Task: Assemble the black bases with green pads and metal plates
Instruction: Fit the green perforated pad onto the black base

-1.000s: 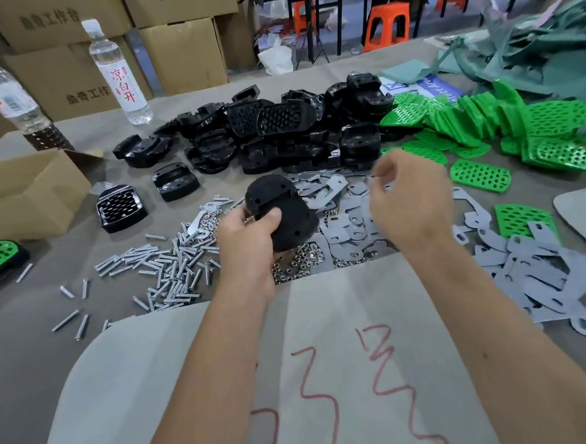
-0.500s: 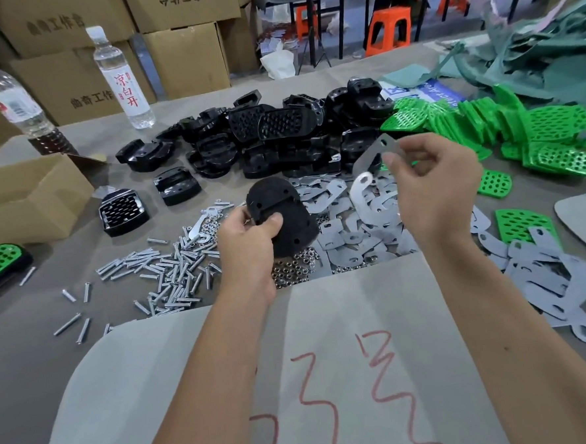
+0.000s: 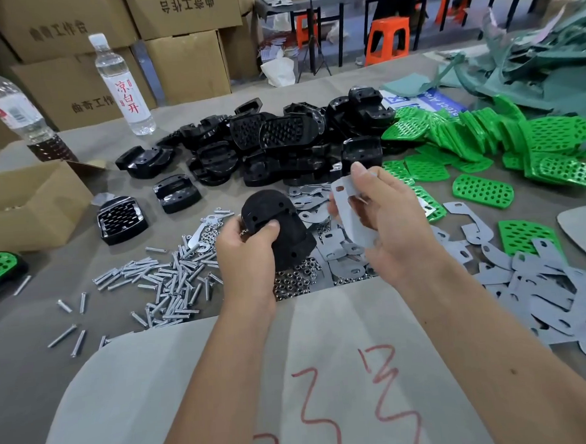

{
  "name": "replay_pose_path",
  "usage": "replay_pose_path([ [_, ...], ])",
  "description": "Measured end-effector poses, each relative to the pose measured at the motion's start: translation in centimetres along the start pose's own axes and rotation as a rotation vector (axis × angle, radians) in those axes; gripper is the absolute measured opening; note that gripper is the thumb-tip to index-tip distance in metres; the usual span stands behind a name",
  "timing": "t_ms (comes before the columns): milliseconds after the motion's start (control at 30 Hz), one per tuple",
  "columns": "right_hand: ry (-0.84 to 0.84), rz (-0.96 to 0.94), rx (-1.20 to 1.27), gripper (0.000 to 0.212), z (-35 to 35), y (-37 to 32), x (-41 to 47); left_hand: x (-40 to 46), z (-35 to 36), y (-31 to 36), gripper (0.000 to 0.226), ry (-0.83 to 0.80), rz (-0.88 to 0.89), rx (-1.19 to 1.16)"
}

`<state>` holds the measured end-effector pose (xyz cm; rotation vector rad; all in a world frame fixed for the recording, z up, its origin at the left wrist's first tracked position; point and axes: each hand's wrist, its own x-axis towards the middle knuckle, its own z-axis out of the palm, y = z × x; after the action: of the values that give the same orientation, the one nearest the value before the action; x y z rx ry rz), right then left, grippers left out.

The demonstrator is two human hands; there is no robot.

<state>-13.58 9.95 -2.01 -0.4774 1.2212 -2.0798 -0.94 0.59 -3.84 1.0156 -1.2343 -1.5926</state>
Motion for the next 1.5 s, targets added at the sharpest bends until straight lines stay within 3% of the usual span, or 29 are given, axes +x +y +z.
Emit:
replay_pose_path([
  [100,-0.099,0.070,0.204,0.018,0.4,-0.2,-0.4,0.0,0.0,0.0,0.015,0.001,-0.008,-0.014],
  [367,-0.157,0.177,0.131,0.033,0.9,-0.5,-0.6,0.1,0.0,0.1,0.017,0.001,-0.032,-0.025],
  [467,-0.160,0.097,-0.035,0.011,0.8,0.0,-0.4,0.2,-0.1,0.0,0.017,-0.004,-0.037,-0.018],
  [567,-0.141,-0.121,-0.383,0.028,0.7,0.7,-0.5,0.5,-0.5,0.0,0.019,-0.015,-0.001,0.041],
  [733,-0.180,-0.203,-0.389,0.035,0.7,1.4,-0.4,1.0,-0.9,0.0,0.020,-0.056,0.085,0.133],
  [967,-0.175,-0.219,-0.430,0.036,0.5,1.6,-0.2,1.0,-0.9,-0.1,0.024,-0.074,0.061,0.105],
  [1100,-0.045,-0.269,-0.375,0.029,0.3,1.3,0.1,1.1,-0.9,-0.1,0.022,-0.069,0.037,0.078],
  [1200,0.108,-0.250,-0.373,0.009,-0.5,1.0,0.6,1.2,-1.1,0.0,0.019,-0.028,0.006,0.035],
  [1300,0.206,-0.221,-0.489,0.014,-1.1,1.1,1.1,1.6,-1.6,0.2,0.015,0.055,0.009,-0.008],
  [1367,0.223,-0.297,-0.695,0.023,-1.2,1.1,1.2,1.7,-1.8,0.3,0.013,0.095,0.038,-0.015],
  [1433,0.137,-0.455,-0.982,0.043,-1.1,1.0,1.0,1.9,-2.0,0.3,0.011,0.127,0.061,-0.027],
  [1500,0.009,-0.602,-1.200,0.043,-0.9,1.1,0.7,2.0,-2.2,0.3,0.012,0.146,0.073,-0.033],
])
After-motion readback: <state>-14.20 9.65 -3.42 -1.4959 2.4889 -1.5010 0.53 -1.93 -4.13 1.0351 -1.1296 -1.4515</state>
